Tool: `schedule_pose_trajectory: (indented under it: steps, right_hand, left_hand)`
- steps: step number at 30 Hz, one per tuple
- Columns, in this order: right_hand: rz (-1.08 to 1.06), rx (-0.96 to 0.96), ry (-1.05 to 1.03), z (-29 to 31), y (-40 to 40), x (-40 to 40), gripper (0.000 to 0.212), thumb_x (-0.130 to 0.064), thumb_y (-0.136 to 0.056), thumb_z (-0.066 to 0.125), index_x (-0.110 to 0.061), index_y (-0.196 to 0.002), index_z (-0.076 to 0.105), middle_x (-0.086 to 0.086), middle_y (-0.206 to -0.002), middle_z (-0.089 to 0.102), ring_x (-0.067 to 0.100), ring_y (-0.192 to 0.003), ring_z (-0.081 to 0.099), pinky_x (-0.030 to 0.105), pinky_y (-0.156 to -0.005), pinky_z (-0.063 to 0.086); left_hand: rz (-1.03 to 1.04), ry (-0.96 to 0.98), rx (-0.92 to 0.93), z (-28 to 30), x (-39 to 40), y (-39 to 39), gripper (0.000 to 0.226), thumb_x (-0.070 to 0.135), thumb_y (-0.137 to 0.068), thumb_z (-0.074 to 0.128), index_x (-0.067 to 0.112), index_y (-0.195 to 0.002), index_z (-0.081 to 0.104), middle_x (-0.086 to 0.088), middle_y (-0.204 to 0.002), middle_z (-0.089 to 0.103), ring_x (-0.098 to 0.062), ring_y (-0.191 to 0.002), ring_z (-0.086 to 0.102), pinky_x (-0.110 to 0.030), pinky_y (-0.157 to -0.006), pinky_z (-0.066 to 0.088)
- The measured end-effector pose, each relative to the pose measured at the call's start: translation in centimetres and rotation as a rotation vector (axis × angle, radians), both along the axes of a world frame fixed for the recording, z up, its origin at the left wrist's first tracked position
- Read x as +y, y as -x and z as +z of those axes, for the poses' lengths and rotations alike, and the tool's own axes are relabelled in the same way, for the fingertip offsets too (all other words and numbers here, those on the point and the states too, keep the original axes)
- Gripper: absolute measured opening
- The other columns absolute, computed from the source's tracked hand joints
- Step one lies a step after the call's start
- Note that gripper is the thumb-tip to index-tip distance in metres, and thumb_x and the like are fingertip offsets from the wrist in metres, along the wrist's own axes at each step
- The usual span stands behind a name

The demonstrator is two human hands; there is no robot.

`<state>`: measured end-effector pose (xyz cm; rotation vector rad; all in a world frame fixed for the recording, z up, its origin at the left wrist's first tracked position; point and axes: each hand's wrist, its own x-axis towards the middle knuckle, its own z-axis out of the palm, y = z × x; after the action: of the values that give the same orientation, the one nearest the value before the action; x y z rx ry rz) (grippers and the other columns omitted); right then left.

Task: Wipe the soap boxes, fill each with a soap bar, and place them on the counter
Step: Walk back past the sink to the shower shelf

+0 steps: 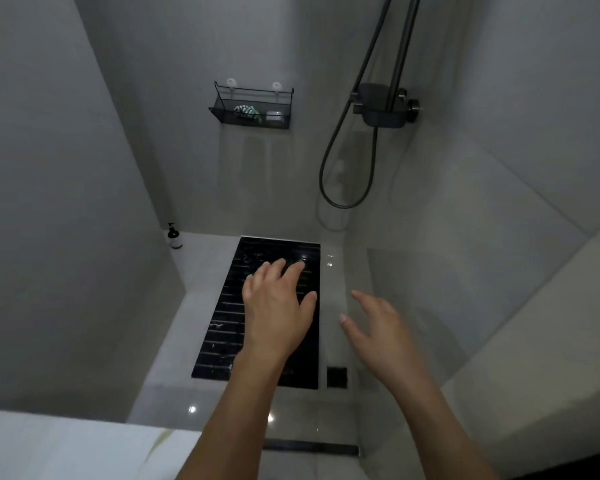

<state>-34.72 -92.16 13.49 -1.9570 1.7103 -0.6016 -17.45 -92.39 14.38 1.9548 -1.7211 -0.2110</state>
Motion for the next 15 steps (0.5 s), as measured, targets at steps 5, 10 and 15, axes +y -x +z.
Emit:
schedule_pose_trajectory:
  steps: [5,10,15]
  right_hand:
    - [0.007,-0.011,0.006,-0.2,-2.8,-6.8,0.056,-0.04,-0.099,0.057,-0.021,-0.15,0.043,0.003,-0.149,0.048,0.019,-0.138,0.042,0.029,-0.111,0.033]
    - [0.046,-0.032,0.003,-0.7,-5.0,-13.4,0.058,-0.042,-0.1,0.054,-0.022,-0.151,0.04,0.001,-0.151,0.045,0.017,-0.141,0.039,0.031,-0.114,0.032]
    - [0.092,-0.02,-0.016,-0.4,-7.4,-22.1,0.058,-0.045,-0.1,0.053,-0.024,-0.152,0.039,0.003,-0.153,0.043,0.02,-0.141,0.039,0.034,-0.112,0.035]
  left_hand:
    - [0.029,-0.004,0.004,-0.7,-5.5,-2.6,0.057,0.045,-0.096,0.054,0.029,-0.149,0.041,-0.001,-0.155,0.038,-0.021,-0.147,0.026,-0.047,-0.121,0.018]
    - [0.072,-0.03,-0.006,-1.2,-11.3,-4.3,0.056,0.044,-0.096,0.055,0.029,-0.148,0.041,0.0,-0.155,0.038,-0.02,-0.147,0.026,-0.047,-0.12,0.019]
    - [0.125,-0.054,-0.009,-0.3,-18.4,-5.8,0.057,0.044,-0.096,0.053,0.03,-0.15,0.039,0.001,-0.156,0.036,-0.02,-0.147,0.024,-0.043,-0.121,0.016]
